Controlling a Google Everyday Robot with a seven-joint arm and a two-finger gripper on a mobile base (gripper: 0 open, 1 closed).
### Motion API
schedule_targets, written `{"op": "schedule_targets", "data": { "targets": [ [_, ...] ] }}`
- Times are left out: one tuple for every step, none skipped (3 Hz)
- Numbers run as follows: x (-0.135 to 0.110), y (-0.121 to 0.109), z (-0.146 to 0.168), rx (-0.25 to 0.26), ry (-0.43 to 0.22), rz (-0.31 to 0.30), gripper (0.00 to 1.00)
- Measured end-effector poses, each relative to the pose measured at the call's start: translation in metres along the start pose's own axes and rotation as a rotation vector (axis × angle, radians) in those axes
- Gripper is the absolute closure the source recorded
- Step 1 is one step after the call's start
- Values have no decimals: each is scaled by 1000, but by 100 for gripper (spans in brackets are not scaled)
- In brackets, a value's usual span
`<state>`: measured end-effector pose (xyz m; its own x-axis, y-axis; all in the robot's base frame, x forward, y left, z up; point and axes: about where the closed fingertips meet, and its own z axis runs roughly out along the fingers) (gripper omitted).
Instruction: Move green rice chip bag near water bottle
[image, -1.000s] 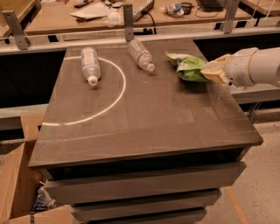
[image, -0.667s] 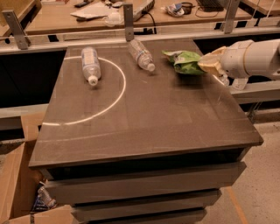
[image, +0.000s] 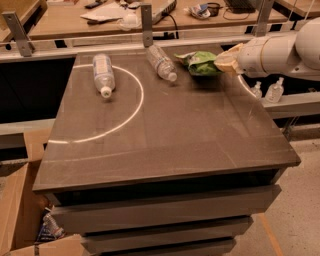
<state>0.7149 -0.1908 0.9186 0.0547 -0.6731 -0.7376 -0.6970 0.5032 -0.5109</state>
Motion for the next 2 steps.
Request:
{"op": "schedule_targets", "data": {
  "targets": [
    [-2,-5,17,-10,-6,-5,82],
    [-1,-5,26,-23,-18,5,59]
  ]
}}
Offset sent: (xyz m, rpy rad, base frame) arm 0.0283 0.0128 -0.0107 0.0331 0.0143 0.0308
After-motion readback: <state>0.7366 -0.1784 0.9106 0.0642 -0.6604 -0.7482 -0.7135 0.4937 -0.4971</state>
